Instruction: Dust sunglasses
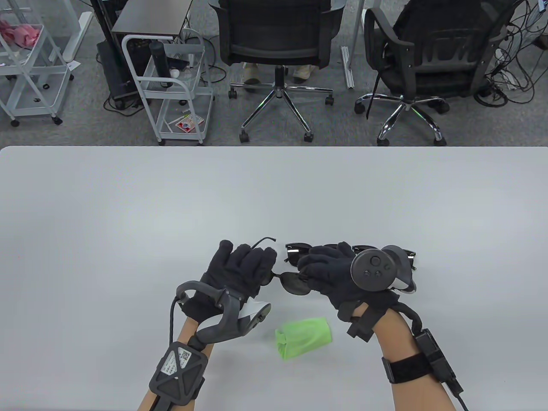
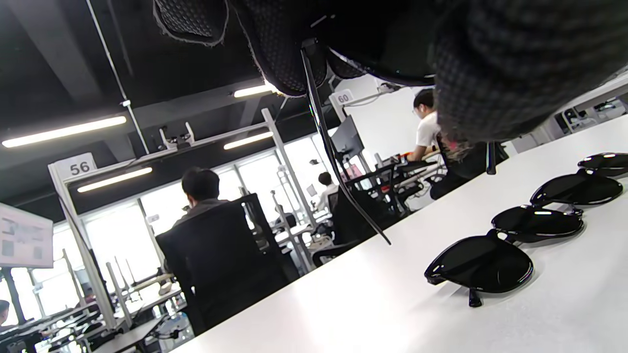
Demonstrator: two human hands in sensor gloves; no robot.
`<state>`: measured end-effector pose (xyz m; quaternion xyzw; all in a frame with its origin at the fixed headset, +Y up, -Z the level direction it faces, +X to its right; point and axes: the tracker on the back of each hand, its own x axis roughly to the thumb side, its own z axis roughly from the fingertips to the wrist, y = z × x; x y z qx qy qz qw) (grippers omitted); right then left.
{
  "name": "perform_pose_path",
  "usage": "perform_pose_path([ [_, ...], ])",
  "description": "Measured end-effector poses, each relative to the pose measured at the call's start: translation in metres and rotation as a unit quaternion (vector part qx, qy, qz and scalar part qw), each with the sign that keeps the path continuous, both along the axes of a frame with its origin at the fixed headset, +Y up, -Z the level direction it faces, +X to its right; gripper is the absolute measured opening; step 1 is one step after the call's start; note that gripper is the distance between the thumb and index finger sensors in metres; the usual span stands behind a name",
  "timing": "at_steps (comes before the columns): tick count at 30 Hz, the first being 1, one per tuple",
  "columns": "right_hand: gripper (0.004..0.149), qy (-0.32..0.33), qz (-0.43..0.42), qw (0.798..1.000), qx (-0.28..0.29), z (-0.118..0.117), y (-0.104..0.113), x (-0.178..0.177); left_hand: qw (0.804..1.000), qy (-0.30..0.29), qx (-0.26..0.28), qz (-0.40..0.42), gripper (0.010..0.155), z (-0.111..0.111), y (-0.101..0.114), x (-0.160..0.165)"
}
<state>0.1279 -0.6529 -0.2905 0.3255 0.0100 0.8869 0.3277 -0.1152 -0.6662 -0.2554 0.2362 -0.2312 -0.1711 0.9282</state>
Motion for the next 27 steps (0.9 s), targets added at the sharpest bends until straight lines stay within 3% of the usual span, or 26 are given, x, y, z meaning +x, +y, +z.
perform_pose_path([
  [7, 0.044, -0.016, -0.018, 1.000, 0.017, 0.003, 0.006, 0.002, 1.000, 0.003, 0.029, -0.010, 0.093, 0.003, 0.006, 0.001],
  [9, 0.056, -0.049, -0.017, 0.995, 0.084, 0.011, 0.014, -0.001, 0.999, 0.021, 0.033, 0.003, 0.093, 0.001, 0.007, -0.002],
  [11, 0.062, -0.078, 0.019, 0.978, 0.195, 0.025, 0.030, -0.008, 0.998, 0.046, 0.041, 0.011, 0.093, -0.003, 0.009, -0.009],
  [13, 0.055, -0.075, 0.076, 0.943, 0.314, 0.046, 0.045, -0.025, 0.995, 0.090, 0.047, 0.024, 0.093, -0.009, 0.010, -0.018],
  [14, 0.048, -0.047, 0.104, 0.935, 0.335, 0.051, 0.049, -0.035, 0.994, 0.096, 0.044, 0.033, 0.093, -0.011, 0.010, -0.022],
  [15, 0.043, -0.007, 0.134, 0.939, 0.318, 0.054, 0.048, -0.047, 0.993, 0.105, 0.038, 0.045, 0.094, -0.014, 0.009, -0.026],
  [17, 0.038, 0.094, 0.197, 0.961, 0.169, 0.051, 0.032, -0.072, 0.991, 0.121, 0.028, 0.050, 0.093, -0.018, 0.007, -0.030],
  [18, 0.038, 0.136, 0.222, 0.963, 0.066, 0.049, 0.013, -0.083, 0.991, 0.125, 0.023, 0.051, 0.094, -0.020, 0.006, -0.031],
  [19, 0.038, 0.151, 0.239, 0.959, 0.028, 0.049, 0.001, -0.089, 0.990, 0.127, 0.021, 0.050, 0.094, -0.020, 0.005, -0.032],
  [23, 0.041, 0.156, 0.380, 0.912, -0.002, 0.044, -0.040, -0.104, 0.990, 0.128, 0.016, 0.054, 0.094, -0.020, 0.005, -0.031],
  [27, 0.053, 0.156, 0.432, 0.888, 0.002, 0.044, -0.060, -0.108, 0.990, 0.127, 0.009, 0.055, 0.094, -0.022, 0.002, -0.030],
])
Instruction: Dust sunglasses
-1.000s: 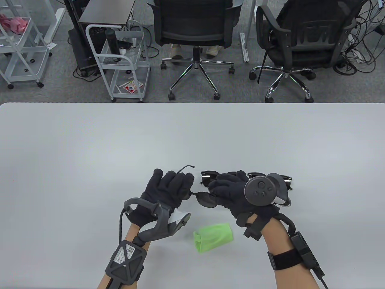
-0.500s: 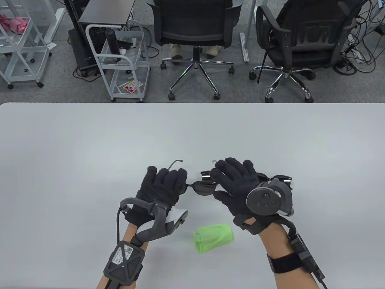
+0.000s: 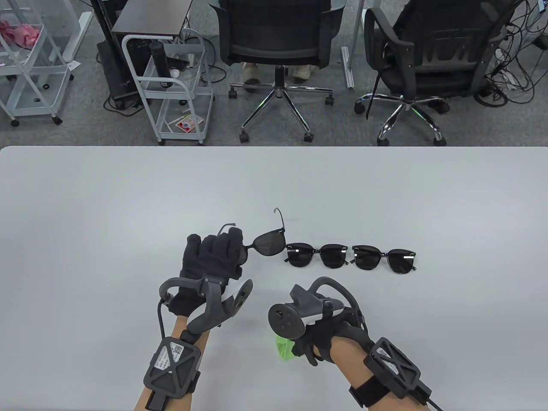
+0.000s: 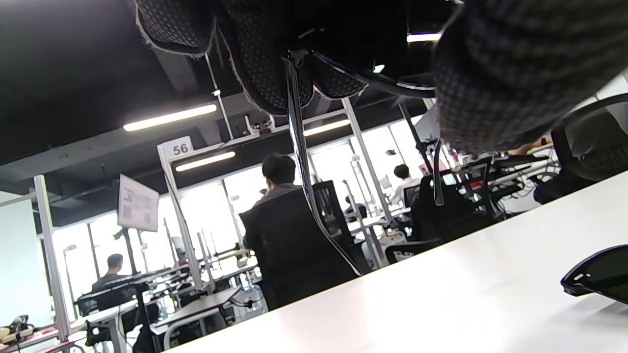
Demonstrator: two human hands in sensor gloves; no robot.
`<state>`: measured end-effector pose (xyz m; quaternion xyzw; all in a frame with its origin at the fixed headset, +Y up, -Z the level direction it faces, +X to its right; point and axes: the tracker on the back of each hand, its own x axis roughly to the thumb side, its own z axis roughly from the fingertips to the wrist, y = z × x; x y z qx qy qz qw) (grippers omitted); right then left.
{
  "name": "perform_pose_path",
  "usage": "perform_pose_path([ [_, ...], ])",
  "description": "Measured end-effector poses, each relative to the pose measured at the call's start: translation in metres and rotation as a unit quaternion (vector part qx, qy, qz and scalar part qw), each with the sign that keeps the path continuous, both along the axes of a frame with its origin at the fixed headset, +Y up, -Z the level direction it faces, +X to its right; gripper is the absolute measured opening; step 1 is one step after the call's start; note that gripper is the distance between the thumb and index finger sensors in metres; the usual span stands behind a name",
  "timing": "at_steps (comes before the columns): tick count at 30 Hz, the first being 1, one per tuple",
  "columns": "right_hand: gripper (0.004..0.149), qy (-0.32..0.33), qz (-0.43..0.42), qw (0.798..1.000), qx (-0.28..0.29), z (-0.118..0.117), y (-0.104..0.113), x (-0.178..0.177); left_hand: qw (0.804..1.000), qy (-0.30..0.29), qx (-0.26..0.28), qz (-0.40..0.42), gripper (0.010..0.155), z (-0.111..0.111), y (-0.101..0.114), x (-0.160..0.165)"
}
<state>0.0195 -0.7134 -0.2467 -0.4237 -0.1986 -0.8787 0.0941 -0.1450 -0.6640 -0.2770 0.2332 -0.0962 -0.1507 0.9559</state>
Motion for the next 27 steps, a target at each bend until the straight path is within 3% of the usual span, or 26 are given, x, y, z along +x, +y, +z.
perform_pose_path([
  [4, 0.062, 0.016, 0.037, 0.999, 0.010, 0.002, -0.012, -0.005, 1.000, 0.002, -0.005, -0.005, 0.094, 0.000, -0.001, 0.001],
  [12, 0.066, 0.059, 0.060, 0.992, 0.090, 0.010, -0.021, -0.013, 1.000, 0.007, -0.014, -0.002, 0.094, 0.000, -0.001, 0.001],
  [15, 0.063, 0.075, 0.052, 0.988, 0.121, 0.012, -0.023, -0.014, 1.000, 0.007, -0.018, 0.002, 0.094, 0.000, -0.001, 0.000],
  [18, 0.045, 0.079, 0.020, 0.985, 0.150, 0.010, -0.022, -0.012, 1.000, 0.009, -0.020, 0.004, 0.094, 0.000, -0.001, -0.001],
  [20, 0.041, 0.060, 0.014, 0.988, 0.140, 0.004, -0.016, -0.008, 1.000, 0.009, -0.022, 0.004, 0.094, 0.000, -0.001, -0.002],
  [23, 0.039, -0.018, -0.110, 0.989, 0.093, -0.011, 0.000, 0.015, 1.000, 0.008, -0.026, 0.010, 0.094, -0.001, -0.002, -0.002],
  [27, 0.037, -0.113, -0.292, 0.947, 0.068, -0.029, 0.022, 0.064, 0.999, 0.006, -0.033, 0.026, 0.094, -0.001, -0.002, -0.004],
])
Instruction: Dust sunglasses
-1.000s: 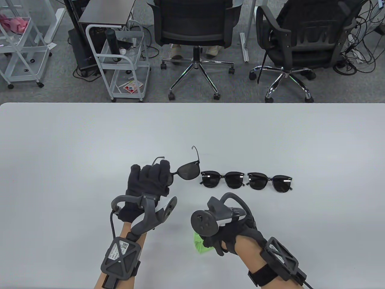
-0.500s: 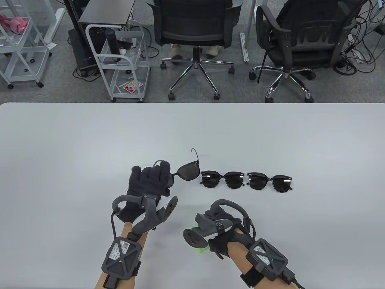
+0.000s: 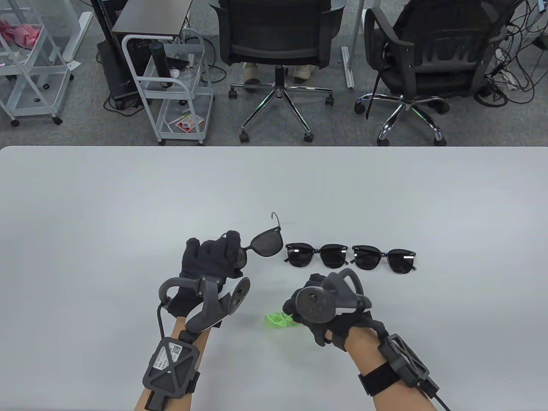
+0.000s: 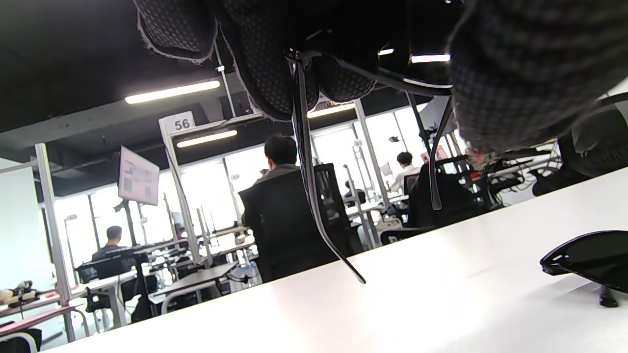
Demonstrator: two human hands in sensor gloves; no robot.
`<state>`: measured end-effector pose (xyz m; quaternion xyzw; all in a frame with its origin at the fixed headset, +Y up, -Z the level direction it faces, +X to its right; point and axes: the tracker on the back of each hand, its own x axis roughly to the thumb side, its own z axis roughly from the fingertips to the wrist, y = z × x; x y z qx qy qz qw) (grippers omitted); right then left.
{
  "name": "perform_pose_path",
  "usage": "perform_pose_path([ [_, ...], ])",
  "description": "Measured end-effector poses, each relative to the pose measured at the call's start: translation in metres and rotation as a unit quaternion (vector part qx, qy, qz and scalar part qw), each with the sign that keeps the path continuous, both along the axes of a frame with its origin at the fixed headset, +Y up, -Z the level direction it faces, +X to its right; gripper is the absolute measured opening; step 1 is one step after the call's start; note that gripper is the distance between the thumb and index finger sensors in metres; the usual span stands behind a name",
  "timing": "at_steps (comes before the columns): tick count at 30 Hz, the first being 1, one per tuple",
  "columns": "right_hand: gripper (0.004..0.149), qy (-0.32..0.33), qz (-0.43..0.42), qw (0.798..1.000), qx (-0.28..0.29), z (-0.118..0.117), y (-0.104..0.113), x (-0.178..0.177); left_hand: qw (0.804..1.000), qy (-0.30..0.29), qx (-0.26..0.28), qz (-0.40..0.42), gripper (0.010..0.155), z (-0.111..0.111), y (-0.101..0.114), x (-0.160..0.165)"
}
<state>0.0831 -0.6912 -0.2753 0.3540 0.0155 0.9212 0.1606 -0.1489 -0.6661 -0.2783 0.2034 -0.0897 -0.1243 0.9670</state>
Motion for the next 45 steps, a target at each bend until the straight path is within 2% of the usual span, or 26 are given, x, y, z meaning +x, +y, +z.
perform_pose_path([
  [4, 0.037, -0.080, -0.105, 0.991, 0.027, -0.013, 0.006, 0.037, 0.999, -0.031, -0.020, 0.023, 0.094, 0.004, 0.001, 0.002],
  [7, 0.037, -0.104, -0.145, 0.984, 0.016, -0.018, 0.003, 0.051, 0.998, -0.057, -0.028, 0.014, 0.095, 0.008, -0.002, 0.011],
  [11, 0.037, -0.126, -0.184, 0.975, 0.026, -0.018, 0.005, 0.058, 0.996, -0.088, -0.013, -0.020, 0.094, 0.016, -0.001, 0.027],
  [14, 0.037, -0.143, -0.219, 0.965, 0.009, -0.018, 0.006, 0.061, 0.995, -0.095, 0.000, -0.030, 0.095, 0.022, 0.001, 0.032],
  [17, 0.037, -0.159, -0.271, 0.949, -0.032, -0.020, 0.002, 0.065, 0.995, -0.092, 0.004, -0.024, 0.094, 0.023, 0.002, 0.032],
  [19, 0.037, -0.178, -0.333, 0.923, -0.077, -0.022, -0.003, 0.069, 0.996, -0.086, 0.010, -0.026, 0.094, 0.024, 0.003, 0.030],
  [21, 0.037, -0.206, -0.411, 0.878, -0.130, -0.023, -0.011, 0.075, 0.996, -0.082, 0.016, -0.021, 0.094, 0.024, 0.004, 0.028],
  [22, 0.038, -0.216, -0.434, 0.862, -0.148, -0.023, -0.014, 0.076, 0.996, -0.080, 0.019, -0.019, 0.094, 0.025, 0.005, 0.028],
  [25, 0.038, -0.251, -0.512, 0.795, -0.207, -0.020, -0.026, 0.078, 0.996, -0.081, 0.027, -0.011, 0.094, 0.028, 0.008, 0.030],
  [26, 0.038, -0.260, -0.528, 0.778, -0.219, -0.018, -0.028, 0.078, 0.996, -0.084, 0.030, -0.010, 0.094, 0.030, 0.009, 0.032],
  [28, 0.038, -0.275, -0.537, 0.765, -0.228, -0.016, -0.029, 0.076, 0.995, -0.088, 0.037, -0.011, 0.094, 0.033, 0.011, 0.036],
  [29, 0.038, -0.277, -0.535, 0.766, -0.225, -0.015, -0.029, 0.074, 0.995, -0.089, 0.039, -0.011, 0.094, 0.034, 0.012, 0.037],
  [31, 0.039, -0.269, -0.514, 0.785, -0.218, -0.013, -0.026, 0.069, 0.995, -0.088, 0.038, 0.000, 0.094, 0.037, 0.014, 0.040],
  [36, 0.045, -0.261, -0.480, 0.816, -0.187, -0.006, -0.017, 0.051, 0.995, -0.098, 0.020, 0.017, 0.094, 0.038, 0.013, 0.042],
  [38, 0.055, -0.264, -0.494, 0.807, -0.187, -0.003, -0.016, 0.048, 0.994, -0.099, 0.016, 0.032, 0.094, 0.038, 0.014, 0.041],
  [40, 0.059, -0.266, -0.507, 0.799, -0.183, -0.001, -0.015, 0.048, 0.994, -0.100, 0.018, 0.036, 0.094, 0.039, 0.016, 0.040],
  [43, 0.041, -0.266, -0.507, 0.802, -0.168, -0.001, -0.011, 0.050, 0.994, -0.100, 0.019, 0.040, 0.094, 0.039, 0.016, 0.041],
  [45, 0.039, -0.229, -0.531, 0.787, -0.216, -0.004, -0.013, 0.047, 0.994, -0.098, 0.020, 0.041, 0.094, 0.039, 0.017, 0.041],
])
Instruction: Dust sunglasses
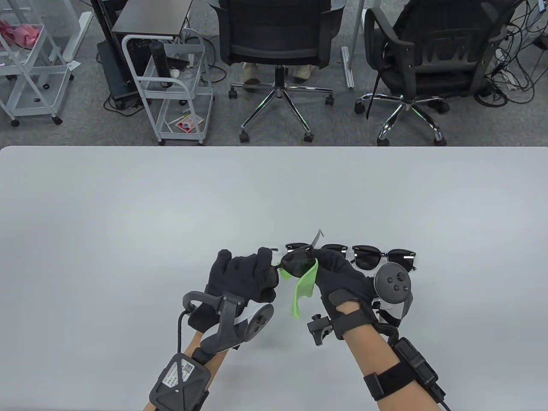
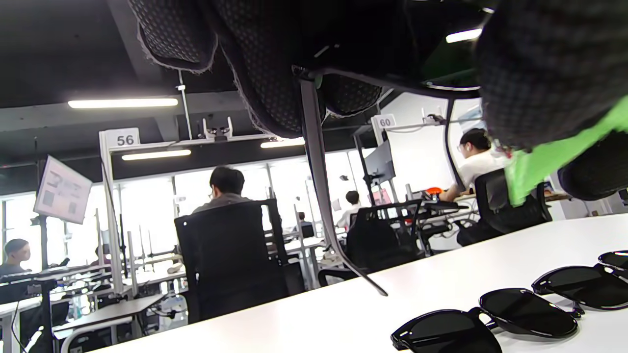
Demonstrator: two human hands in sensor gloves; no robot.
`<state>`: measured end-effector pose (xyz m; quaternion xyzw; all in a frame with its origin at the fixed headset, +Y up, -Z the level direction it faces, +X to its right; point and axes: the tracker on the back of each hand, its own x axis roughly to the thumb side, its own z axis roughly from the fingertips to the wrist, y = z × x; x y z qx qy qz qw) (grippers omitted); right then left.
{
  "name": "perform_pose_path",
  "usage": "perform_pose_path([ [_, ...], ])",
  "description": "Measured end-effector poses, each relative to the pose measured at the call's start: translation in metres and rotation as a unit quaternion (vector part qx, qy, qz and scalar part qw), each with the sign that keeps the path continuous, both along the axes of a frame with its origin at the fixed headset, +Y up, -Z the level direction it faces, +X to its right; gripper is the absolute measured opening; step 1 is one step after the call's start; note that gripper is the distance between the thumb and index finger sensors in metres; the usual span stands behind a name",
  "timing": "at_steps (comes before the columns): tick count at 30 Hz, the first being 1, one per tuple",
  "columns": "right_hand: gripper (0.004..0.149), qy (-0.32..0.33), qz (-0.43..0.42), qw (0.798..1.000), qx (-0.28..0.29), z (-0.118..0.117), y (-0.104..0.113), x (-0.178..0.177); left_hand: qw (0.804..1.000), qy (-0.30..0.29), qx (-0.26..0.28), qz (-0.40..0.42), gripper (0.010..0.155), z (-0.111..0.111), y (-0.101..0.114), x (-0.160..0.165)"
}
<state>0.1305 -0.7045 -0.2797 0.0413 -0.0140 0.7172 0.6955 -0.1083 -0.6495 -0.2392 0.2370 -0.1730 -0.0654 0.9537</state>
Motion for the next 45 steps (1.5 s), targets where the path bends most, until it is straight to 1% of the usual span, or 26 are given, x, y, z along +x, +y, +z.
perform_pose_path([
  [2, 0.038, 0.078, -0.077, 0.994, -0.007, -0.005, -0.001, -0.003, 1.000, 0.001, 0.001, 0.000, 0.094, 0.000, 0.001, 0.000],
  [3, 0.038, 0.110, -0.095, 0.989, -0.007, -0.008, 0.000, -0.004, 1.000, 0.000, 0.004, -0.002, 0.094, 0.000, 0.001, -0.001],
  [4, 0.039, 0.156, -0.103, 0.982, 0.011, -0.011, 0.002, -0.004, 1.000, 0.000, 0.004, 0.001, 0.094, 0.001, 0.001, -0.001],
  [7, 0.046, 0.209, -0.070, 0.974, 0.048, -0.016, 0.007, 0.002, 1.000, 0.008, 0.006, 0.003, 0.094, -0.001, 0.003, -0.004],
  [10, 0.060, 0.284, -0.058, 0.955, 0.066, -0.016, 0.009, 0.000, 1.000, 0.011, 0.006, -0.002, 0.094, -0.002, 0.002, -0.006],
  [11, 0.064, 0.276, -0.050, 0.957, 0.068, -0.016, 0.010, -0.001, 1.000, 0.010, 0.007, -0.004, 0.094, -0.002, 0.002, -0.006],
  [12, 0.066, 0.250, -0.032, 0.965, 0.072, -0.015, 0.011, -0.003, 1.000, 0.007, 0.011, -0.010, 0.094, -0.002, 0.002, -0.005],
  [14, 0.060, 0.172, 0.016, 0.982, 0.076, -0.010, 0.013, -0.006, 1.000, 0.001, 0.020, -0.024, 0.094, 0.000, 0.001, -0.003],
  [15, 0.053, 0.127, 0.033, 0.988, 0.084, -0.006, 0.013, -0.007, 0.999, -0.003, 0.026, -0.036, 0.094, 0.002, 0.000, 0.000],
  [17, 0.045, 0.056, 0.041, 0.994, 0.085, -0.001, 0.013, -0.007, 0.999, -0.004, 0.031, -0.044, 0.094, 0.003, 0.000, 0.003],
  [19, 0.041, 0.031, 0.050, 0.994, 0.090, 0.001, 0.013, -0.004, 0.999, -0.006, 0.028, -0.031, 0.093, 0.003, 0.002, 0.002],
  [21, 0.042, 0.021, 0.041, 0.995, 0.092, 0.001, 0.012, -0.002, 0.999, -0.008, 0.032, -0.032, 0.092, 0.003, 0.003, 0.003],
  [24, 0.043, 0.036, -0.019, 0.997, 0.063, 0.000, 0.003, -0.003, 0.999, -0.018, 0.028, -0.025, 0.092, 0.003, 0.003, 0.003],
  [25, 0.043, 0.061, -0.040, 0.996, 0.056, -0.001, 0.000, -0.005, 0.999, -0.020, 0.030, -0.032, 0.092, 0.003, 0.002, 0.002],
  [26, 0.043, 0.105, -0.084, 0.990, 0.047, -0.004, -0.003, -0.009, 0.999, -0.026, 0.028, -0.038, 0.092, 0.003, 0.001, 0.001],
  [28, 0.048, 0.159, -0.166, 0.972, 0.037, -0.005, -0.005, -0.018, 0.999, -0.031, 0.019, -0.021, 0.093, 0.002, 0.001, -0.001],
  [29, 0.051, 0.165, -0.170, 0.971, 0.038, -0.004, -0.004, -0.021, 0.999, -0.033, 0.019, -0.016, 0.093, 0.002, 0.002, -0.001],
  [30, 0.052, 0.156, -0.156, 0.974, 0.049, -0.003, -0.001, -0.024, 0.999, -0.033, 0.028, -0.021, 0.093, 0.002, 0.003, 0.000],
  [32, 0.049, 0.115, -0.129, 0.983, 0.066, 0.000, 0.003, -0.024, 0.999, -0.034, 0.028, -0.018, 0.093, 0.002, 0.003, -0.001],
  [34, 0.044, 0.026, -0.087, 0.994, 0.056, 0.005, 0.005, -0.020, 0.999, -0.034, 0.029, -0.028, 0.093, 0.002, 0.001, 0.002],
  [36, 0.041, -0.001, -0.061, 0.996, 0.072, 0.005, 0.006, -0.015, 0.999, -0.035, 0.028, -0.029, 0.094, 0.002, 0.001, 0.004],
  [38, 0.043, -0.015, -0.061, 0.995, 0.074, 0.004, 0.006, -0.010, 0.998, -0.040, 0.028, -0.026, 0.094, 0.003, 0.001, 0.007],
  [41, 0.047, -0.016, -0.074, 0.995, 0.066, 0.001, 0.005, -0.006, 0.998, -0.043, 0.033, -0.036, 0.094, 0.002, 0.001, 0.012],
  [42, 0.047, -0.003, -0.073, 0.996, 0.060, 0.000, 0.005, -0.005, 0.998, -0.042, 0.030, -0.038, 0.094, 0.001, 0.000, 0.012],
  [43, 0.048, 0.012, -0.075, 0.995, 0.056, -0.001, 0.004, -0.005, 0.998, -0.041, 0.030, -0.040, 0.094, 0.000, 0.000, 0.012],
  [45, 0.047, 0.087, -0.103, 0.990, 0.044, -0.006, 0.002, -0.009, 0.998, -0.037, 0.024, -0.040, 0.094, -0.001, -0.001, 0.008],
])
